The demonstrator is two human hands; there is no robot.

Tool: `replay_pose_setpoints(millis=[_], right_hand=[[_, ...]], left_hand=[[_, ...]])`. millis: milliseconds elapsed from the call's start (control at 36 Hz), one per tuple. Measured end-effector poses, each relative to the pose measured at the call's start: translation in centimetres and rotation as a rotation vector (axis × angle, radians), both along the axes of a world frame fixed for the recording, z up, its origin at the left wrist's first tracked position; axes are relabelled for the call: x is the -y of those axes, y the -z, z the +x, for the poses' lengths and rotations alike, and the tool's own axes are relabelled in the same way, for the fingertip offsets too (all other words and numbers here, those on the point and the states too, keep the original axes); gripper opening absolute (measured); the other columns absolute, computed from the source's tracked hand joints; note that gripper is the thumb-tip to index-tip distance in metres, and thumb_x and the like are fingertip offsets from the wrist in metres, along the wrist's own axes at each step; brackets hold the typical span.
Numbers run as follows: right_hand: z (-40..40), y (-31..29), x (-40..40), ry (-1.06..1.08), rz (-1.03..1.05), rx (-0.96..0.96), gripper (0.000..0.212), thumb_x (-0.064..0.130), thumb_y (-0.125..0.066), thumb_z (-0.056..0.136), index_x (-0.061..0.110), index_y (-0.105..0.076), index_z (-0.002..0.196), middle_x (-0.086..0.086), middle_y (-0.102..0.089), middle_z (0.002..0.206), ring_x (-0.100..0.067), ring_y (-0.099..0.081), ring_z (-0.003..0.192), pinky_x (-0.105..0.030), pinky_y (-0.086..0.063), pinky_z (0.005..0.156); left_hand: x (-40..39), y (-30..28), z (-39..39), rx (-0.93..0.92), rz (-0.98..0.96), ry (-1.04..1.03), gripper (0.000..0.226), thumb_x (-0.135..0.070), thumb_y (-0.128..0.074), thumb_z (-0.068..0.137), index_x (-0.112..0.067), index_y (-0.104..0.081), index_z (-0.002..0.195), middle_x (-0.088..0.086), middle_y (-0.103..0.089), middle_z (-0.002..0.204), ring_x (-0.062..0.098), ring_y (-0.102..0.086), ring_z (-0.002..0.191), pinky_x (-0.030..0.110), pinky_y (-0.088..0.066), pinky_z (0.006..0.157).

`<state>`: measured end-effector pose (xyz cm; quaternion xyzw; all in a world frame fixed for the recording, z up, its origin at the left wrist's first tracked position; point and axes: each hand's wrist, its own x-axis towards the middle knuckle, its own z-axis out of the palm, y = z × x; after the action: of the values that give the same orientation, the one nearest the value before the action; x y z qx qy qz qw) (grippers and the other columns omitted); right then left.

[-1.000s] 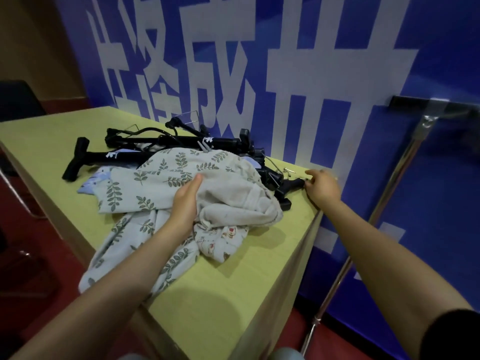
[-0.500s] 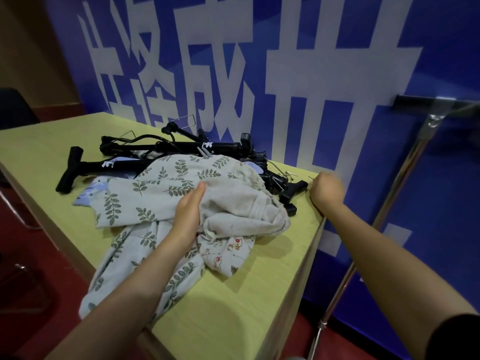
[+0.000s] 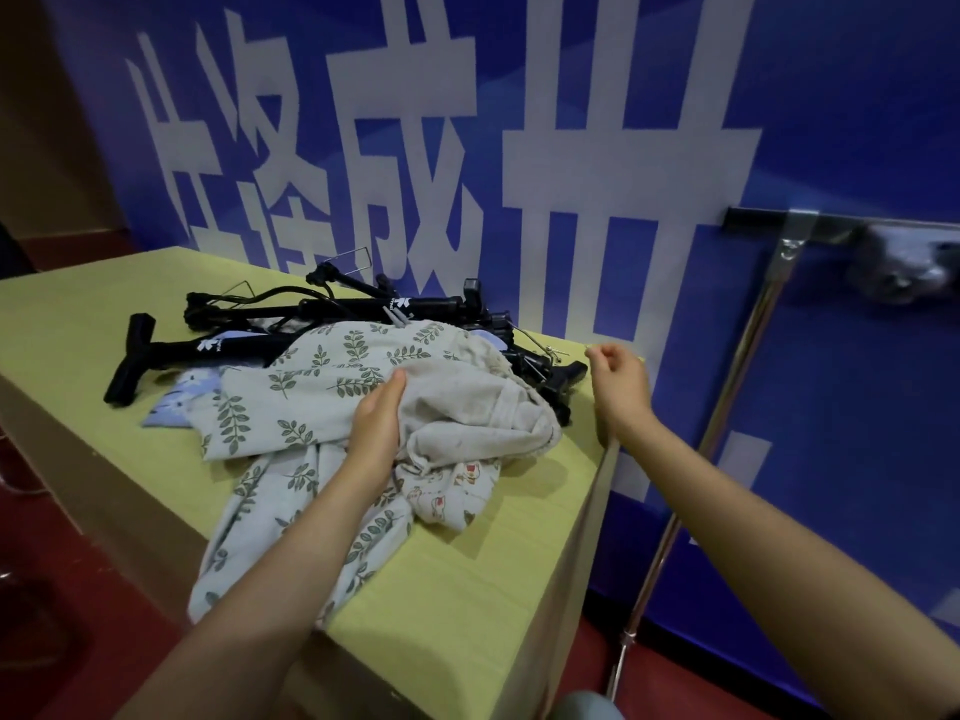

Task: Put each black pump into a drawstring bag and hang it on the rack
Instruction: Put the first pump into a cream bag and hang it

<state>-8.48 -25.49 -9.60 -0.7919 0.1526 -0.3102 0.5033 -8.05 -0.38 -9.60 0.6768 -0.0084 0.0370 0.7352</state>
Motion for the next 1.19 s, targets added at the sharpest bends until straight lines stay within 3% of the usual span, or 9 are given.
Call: replay_pose_setpoints(millis=[222, 361, 389, 444, 556, 667, 833, 1000, 1194], right_hand=[[-6.8, -6.6, -9.3, -0.463, -0.097, 0.242, 0.017, 0.019, -0.042, 0.102, 0.022, -0.051, 0.088, 0.007, -0.05, 0.073, -0.006, -0.045, 0.061, -0.018, -0.04, 0.055], [-8.9, -4.8, -12.0, -0.72, -0.589, -0.033, 0.017, 0.022, -0.039, 0.103, 0.014, -0.052, 0.093, 0.002, -0.06, 0.082, -0.015, -0.058, 0.075, -0.029, -0.049, 0.072], [-8.8, -4.3, -12.1, -0.735, -0.613, -0.105, 0.019, 0.023, -0.038, 0.104, 0.013, -0.053, 0.095, 0.001, -0.061, 0.086, -0.015, -0.059, 0.079, -0.031, -0.049, 0.075], [-8.3, -3.4, -11.8, -0.733, -0.604, -0.195, 0.021, 0.021, -0.038, 0.104, 0.01, -0.054, 0.096, 0.0, -0.059, 0.09, -0.015, -0.056, 0.081, -0.033, -0.047, 0.079], [-7.4, -3.4, -11.7, -0.643, -0.628, -0.152, 0.018, 0.02, -0.04, 0.103, 0.014, -0.048, 0.088, 0.007, -0.048, 0.082, -0.007, -0.043, 0.072, -0.027, -0.039, 0.07], [-7.1, -4.3, -12.1, -0.586, -0.796, -0.084, 0.016, 0.023, -0.041, 0.102, 0.015, -0.047, 0.089, -0.001, -0.056, 0.085, -0.018, -0.05, 0.075, -0.037, -0.043, 0.071], [-7.5, -5.0, -11.0, -0.474, -0.948, -0.096, 0.018, 0.038, -0.052, 0.097, 0.025, -0.064, 0.096, 0.009, -0.065, 0.083, -0.014, -0.057, 0.076, -0.032, -0.046, 0.065], [-8.2, -4.0, -10.0, -0.535, -0.944, -0.071, 0.013, 0.03, -0.061, 0.09, 0.027, -0.071, 0.098, 0.012, -0.07, 0.087, -0.006, -0.058, 0.074, -0.032, -0.051, 0.068], [-8.8, -3.7, -9.2, -0.488, -1.091, -0.045, 0.032, 0.039, -0.06, 0.089, 0.02, -0.057, 0.115, 0.002, -0.066, 0.099, -0.017, -0.061, 0.085, -0.035, -0.052, 0.07]], left_hand=[[-0.3, -1.1, -2.2, -0.027, 0.087, 0.021, 0.048, -0.045, -0.041, 0.1, -0.014, -0.052, 0.135, 0.0, -0.055, 0.128, 0.019, -0.052, 0.113, 0.035, -0.042, 0.097], [-0.7, -1.1, -3.3, -0.099, 0.036, 0.102, 0.027, -0.052, -0.047, 0.095, -0.029, -0.061, 0.102, 0.001, -0.065, 0.107, 0.023, -0.061, 0.102, 0.042, -0.049, 0.093], [-1.0, -0.9, -3.2, -0.115, 0.024, 0.111, 0.039, -0.061, -0.053, 0.088, -0.026, -0.063, 0.103, 0.004, -0.067, 0.109, 0.027, -0.062, 0.106, 0.046, -0.047, 0.097], [-1.4, -0.1, -2.4, -0.135, -0.048, 0.13, 0.077, -0.076, -0.063, 0.068, -0.017, -0.065, 0.117, 0.01, -0.068, 0.117, 0.035, -0.061, 0.112, 0.057, -0.041, 0.104], [-2.0, -2.5, -4.0, -0.124, -0.111, 0.232, 0.045, -0.043, -0.052, 0.094, -0.005, -0.066, 0.115, 0.016, -0.072, 0.106, 0.035, -0.068, 0.098, 0.044, -0.053, 0.09], [-2.4, -3.5, -4.4, -0.114, -0.16, 0.328, 0.058, -0.051, -0.057, 0.084, -0.008, -0.063, 0.123, 0.016, -0.07, 0.114, 0.03, -0.068, 0.104, 0.041, -0.052, 0.094], [-4.5, -4.0, -4.4, -0.139, -0.265, 0.39, 0.05, -0.045, -0.044, 0.097, -0.003, -0.066, 0.113, 0.019, -0.073, 0.097, 0.029, -0.072, 0.083, 0.032, -0.058, 0.068], [-5.5, -2.7, -5.4, -0.149, -0.267, 0.368, 0.056, -0.049, -0.049, 0.091, -0.006, -0.063, 0.124, 0.02, -0.067, 0.118, 0.036, -0.065, 0.109, 0.048, -0.045, 0.102], [-5.4, -2.6, -5.7, -0.095, -0.263, 0.38, 0.062, -0.052, -0.049, 0.085, -0.007, -0.063, 0.125, 0.019, -0.067, 0.12, 0.035, -0.064, 0.111, 0.047, -0.043, 0.104]])
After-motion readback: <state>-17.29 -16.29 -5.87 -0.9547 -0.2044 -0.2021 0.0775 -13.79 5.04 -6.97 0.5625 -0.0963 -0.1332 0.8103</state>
